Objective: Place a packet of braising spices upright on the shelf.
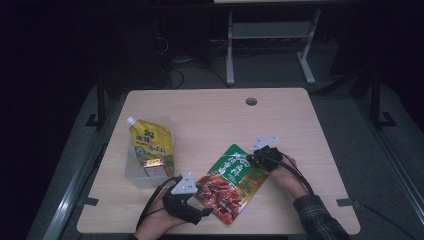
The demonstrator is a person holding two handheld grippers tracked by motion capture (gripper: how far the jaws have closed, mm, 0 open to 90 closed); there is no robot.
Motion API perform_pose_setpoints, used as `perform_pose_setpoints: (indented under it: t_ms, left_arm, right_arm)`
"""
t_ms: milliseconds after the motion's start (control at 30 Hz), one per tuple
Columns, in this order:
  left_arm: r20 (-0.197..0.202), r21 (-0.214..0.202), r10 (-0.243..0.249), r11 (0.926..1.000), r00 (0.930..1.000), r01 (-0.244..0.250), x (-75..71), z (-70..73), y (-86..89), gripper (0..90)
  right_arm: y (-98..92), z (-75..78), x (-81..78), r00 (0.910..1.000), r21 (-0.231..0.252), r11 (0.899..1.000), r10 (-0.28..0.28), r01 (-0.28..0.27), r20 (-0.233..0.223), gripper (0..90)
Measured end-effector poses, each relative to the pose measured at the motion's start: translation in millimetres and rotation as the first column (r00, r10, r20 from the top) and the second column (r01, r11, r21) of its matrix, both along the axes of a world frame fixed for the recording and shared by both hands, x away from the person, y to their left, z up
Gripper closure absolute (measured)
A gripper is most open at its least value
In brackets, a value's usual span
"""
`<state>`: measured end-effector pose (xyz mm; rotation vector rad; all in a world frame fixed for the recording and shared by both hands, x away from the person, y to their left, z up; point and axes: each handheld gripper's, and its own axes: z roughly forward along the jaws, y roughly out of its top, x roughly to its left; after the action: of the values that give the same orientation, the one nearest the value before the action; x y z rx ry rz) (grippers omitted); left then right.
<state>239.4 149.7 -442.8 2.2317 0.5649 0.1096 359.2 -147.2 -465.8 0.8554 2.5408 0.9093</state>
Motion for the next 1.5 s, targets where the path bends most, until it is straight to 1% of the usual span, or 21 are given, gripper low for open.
perform_pose_setpoints:
  t_ms: [133, 200, 333, 367, 433, 500, 533, 600, 667, 700, 733, 767, 867, 1000, 1033, 1100, 1167, 1267, 1367, 1433, 1500]
  left_arm:
    - [0.001, 0.01, -0.005, 0.9999, 1.0, 0.005, -0.7, 0.3, -0.3, 18.8]
    - [-0.002, 0.004, 0.0, 1.0, 1.0, 0.0, -1.3, 0.3, -1.5, 18.8]
    - [0.01, 0.023, -0.009, 0.9997, 0.9999, 0.008, -0.2, 0.6, -3.2, 18.7]
    - [0.008, 0.02, -0.008, 0.9998, 0.9999, 0.008, -0.3, 0.9, -4.0, 18.6]
    - [0.006, 0.018, 0.004, 0.9998, 1.0, -0.004, 0.0, 1.5, -5.6, 18.3]
    - [0.01, 0.018, 0.0, 0.9998, 1.0, 0.0, 2.0, 3.0, -7.3, 17.8]
    - [0.017, 0.023, -0.001, 0.9997, 0.9999, 0.0, 3.2, 3.9, -8.4, 17.5]
    - [0.017, 0.021, -0.001, 0.9998, 0.9998, 0.001, 6.8, 6.1, -10.6, 17.1]
    - [0.018, 0.02, 0.0, 0.9998, 0.9998, -0.001, 10.3, 8.6, -13.5, 16.8]
    - [0.018, 0.02, 0.0, 0.9998, 0.9998, -0.001, 10.3, 8.6, -13.5, 16.4]
    - [0.023, 0.034, -0.008, 0.9994, 0.9997, 0.007, 14.4, 10.3, -16.9, 15.9]
    - [0.021, 0.037, -0.008, 0.9993, 0.9998, 0.007, 15.9, 10.3, -18.7, 15.1]
    - [0.008, 0.047, -0.006, 0.9989, 0.9999, 0.005, 21.0, 9.5, -25.3, 14.2]
    - [-0.007, 0.054, -0.003, 0.9985, 1.0, 0.004, 30.7, 8.0, -37.1, 13.8]
    - [-0.006, 0.071, -0.008, 0.9975, 0.9999, 0.009, 33.8, 7.7, -39.1, 13.7]
    - [-0.009, 0.071, 0.01, 0.9974, 0.9999, -0.009, 39.4, 5.2, -43.4, 13.8]
    - [-0.017, 0.088, 0.029, 0.9958, 0.9994, -0.028, 46.2, 1.3, -47.2, 13.8]
    - [-0.022, 0.095, 0.05, 0.9943, 0.9985, -0.048, 53.9, -3.0, -50.9, 13.8]
    - [-0.024, 0.104, 0.059, 0.993, 0.9979, -0.057, 59.6, -6.5, -53.8, 13.7]
    - [-0.023, 0.125, 0.074, 0.9896, 0.997, -0.071, 68.9, -11.4, -57.5, 13.7]
    - [-0.026, 0.125, 0.085, 0.9888, 0.996, -0.081, 73.0, -13.3, -58.5, 13.7]
  right_arm:
    - [-4.8, 1.2, -9.0, 1.0, -0.015, 1.0, -0.002, 0.002, -0.005, 90.0]
    - [-6.7, 2.1, -14.1, 1.0, -0.027, 1.0, 0.003, -0.003, -0.007, 90.0]
    - [-10.9, 1.2, -20.2, 1.0, -0.016, 1.0, -0.004, 0.004, -0.003, 89.9]
    - [-11.4, 1.4, -20.7, 0.9999, -0.015, 1.0, -0.012, 0.012, -0.007, 87.1]
    - [-14.2, 3.6, -20.7, 0.9995, 0.022, 1.0, -0.022, 0.022, -0.021, 78.6]
    - [-17.9, 9.4, -23.5, 0.9987, 0.064, 0.997, -0.042, 0.044, -0.031, 69.5]
    - [-19.1, 11.0, -25.2, 0.9985, 0.074, 0.996, -0.044, 0.046, -0.034, 64.9]
    - [-22.7, 14.4, -32.1, 0.9974, 0.097, 0.993, -0.061, 0.064, -0.04, 55.1]
    - [-28.2, 16.4, -40.1, 0.9972, 0.125, 0.99, -0.057, 0.063, -0.048, 47.9]
    - [-28.2, 16.4, -40.1, 0.9972, 0.125, 0.99, -0.057, 0.063, -0.048, 47.9]
    - [-34.9, 18.1, -50.1, 0.9956, 0.147, 0.986, -0.075, 0.082, -0.057, 42.7]
    - [-38.2, 18.5, -54.4, 0.9952, 0.152, 0.984, -0.082, 0.09, -0.053, 40.5]
    - [-46.7, 19.8, -66.6, 0.9937, 0.162, 0.981, -0.097, 0.105, -0.055, 37.5]
    - [-56.8, 20.5, -84.1, 0.9935, 0.166, 0.98, -0.107, 0.112, -0.039, 34.4]
    - [-58.4, 20.2, -86.9, 0.9939, 0.163, 0.981, -0.105, 0.109, -0.032, 34.0]
    - [-61.4, 19.9, -93.9, 0.9943, 0.166, 0.981, -0.1, 0.105, -0.036, 34.0]
    - [-63.1, 19.0, -100.0, 0.9952, 0.168, 0.981, -0.092, 0.097, -0.034, 33.9]
    - [-63.5, 18.9, -104.7, 0.9961, 0.168, 0.982, -0.081, 0.086, -0.037, 33.1]
    - [-62.8, 19.3, -104.9, 0.9962, 0.174, 0.981, -0.079, 0.084, -0.037, 32.7]
    - [-62.3, 19.1, -104.6, 0.9961, 0.175, 0.981, -0.08, 0.085, -0.039, 32.3]
    - [-62.3, 18.8, -104.6, 0.9963, 0.176, 0.981, -0.075, 0.081, -0.041, 32.2]
